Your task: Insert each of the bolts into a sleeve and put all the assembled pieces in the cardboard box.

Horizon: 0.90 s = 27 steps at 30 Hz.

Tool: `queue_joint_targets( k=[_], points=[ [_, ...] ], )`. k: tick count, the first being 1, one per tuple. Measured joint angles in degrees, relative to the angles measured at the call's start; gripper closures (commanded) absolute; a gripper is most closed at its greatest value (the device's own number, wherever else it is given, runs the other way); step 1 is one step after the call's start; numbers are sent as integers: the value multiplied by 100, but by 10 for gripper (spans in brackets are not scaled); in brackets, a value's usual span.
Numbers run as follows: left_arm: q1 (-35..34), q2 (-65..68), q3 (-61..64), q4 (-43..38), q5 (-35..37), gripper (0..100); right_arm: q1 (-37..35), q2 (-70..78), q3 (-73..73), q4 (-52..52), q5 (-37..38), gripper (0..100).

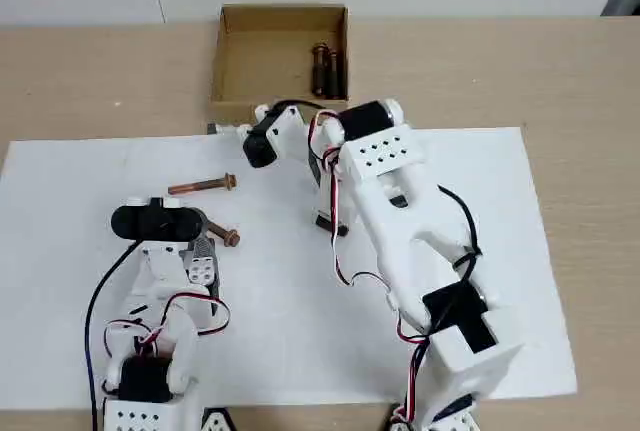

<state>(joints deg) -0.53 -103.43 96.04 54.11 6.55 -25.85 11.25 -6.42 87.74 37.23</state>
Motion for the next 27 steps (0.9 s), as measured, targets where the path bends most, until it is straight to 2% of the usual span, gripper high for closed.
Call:
queue_joint_targets(
  k=[14,27],
  points=[
    [0,0,0,0,0,994,-158,0,1319,-1433,0,902],
    [0,0,0,0,0,994,-158,589,1284,-1890,18,905]
  ],
)
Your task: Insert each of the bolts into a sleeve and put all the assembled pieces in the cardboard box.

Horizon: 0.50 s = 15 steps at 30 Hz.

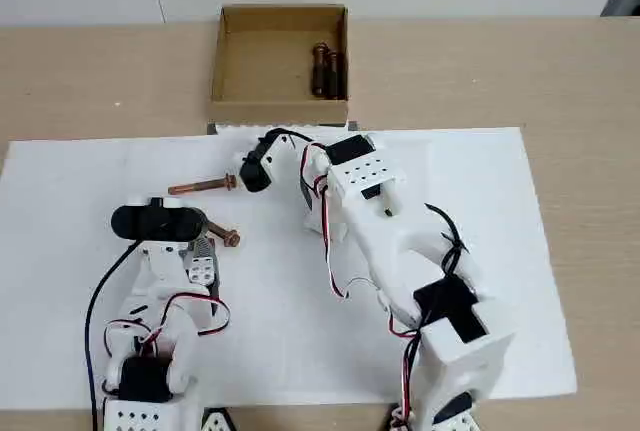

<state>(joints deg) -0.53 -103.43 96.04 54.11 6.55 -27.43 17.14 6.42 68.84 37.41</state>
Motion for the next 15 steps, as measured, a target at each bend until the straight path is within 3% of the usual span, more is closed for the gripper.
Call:
queue_joint_targets(
  k=[8,15],
  points=[
    [0,0,0,0,0,994,0,141,0,-62,0,857],
    [0,0,0,0,0,994,-18,176,0,-88,0,903]
  ],
)
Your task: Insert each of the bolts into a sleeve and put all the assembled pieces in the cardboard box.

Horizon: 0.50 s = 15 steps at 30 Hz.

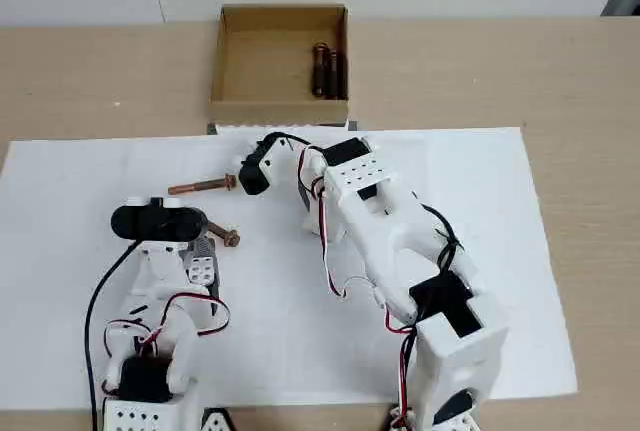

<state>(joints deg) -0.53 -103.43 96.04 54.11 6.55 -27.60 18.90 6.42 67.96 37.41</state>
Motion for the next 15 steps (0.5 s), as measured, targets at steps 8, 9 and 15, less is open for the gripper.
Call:
queue_joint_targets(
  k=[8,9,15],
  points=[
    [0,0,0,0,0,994,9,0,0,-44,114,991],
    [0,0,0,0,0,994,18,0,-9,-44,114,991],
    [0,0,0,0,0,994,9,-220,-229,281,-176,991]
  ],
)
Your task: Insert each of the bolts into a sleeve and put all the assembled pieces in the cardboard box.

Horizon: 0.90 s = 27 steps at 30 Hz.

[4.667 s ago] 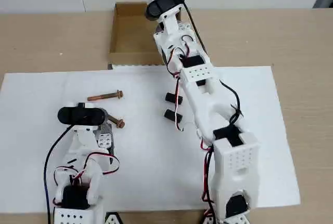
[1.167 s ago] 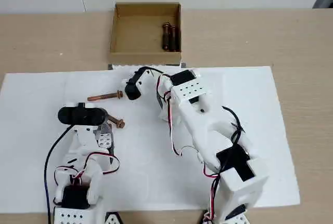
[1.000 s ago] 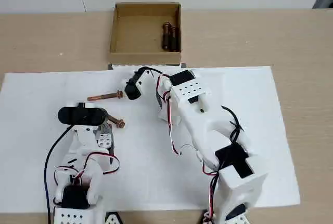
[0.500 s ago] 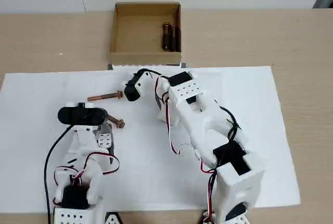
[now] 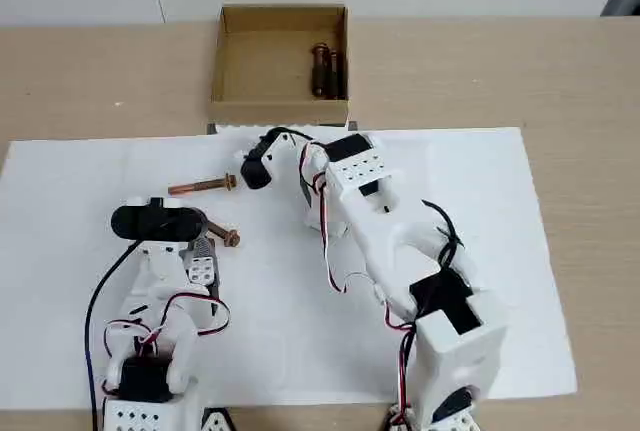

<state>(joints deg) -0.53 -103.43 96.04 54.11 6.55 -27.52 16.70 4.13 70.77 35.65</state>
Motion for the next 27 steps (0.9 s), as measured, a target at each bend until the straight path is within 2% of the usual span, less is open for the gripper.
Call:
queue_joint_targets(
  k=[10,15,21,27],
  points=[
    [0,0,0,0,0,994,-18,-1134,-782,1503,-1011,991],
    [0,0,0,0,0,993,220,-1837,-1011,2347,-1785,991],
    [0,0,0,0,0,993,853,-2866,-1020,2681,-2927,992],
    [-114,0,-360,167,-9,993,1705,-4079,-721,2708,-3112,995]
  ],
)
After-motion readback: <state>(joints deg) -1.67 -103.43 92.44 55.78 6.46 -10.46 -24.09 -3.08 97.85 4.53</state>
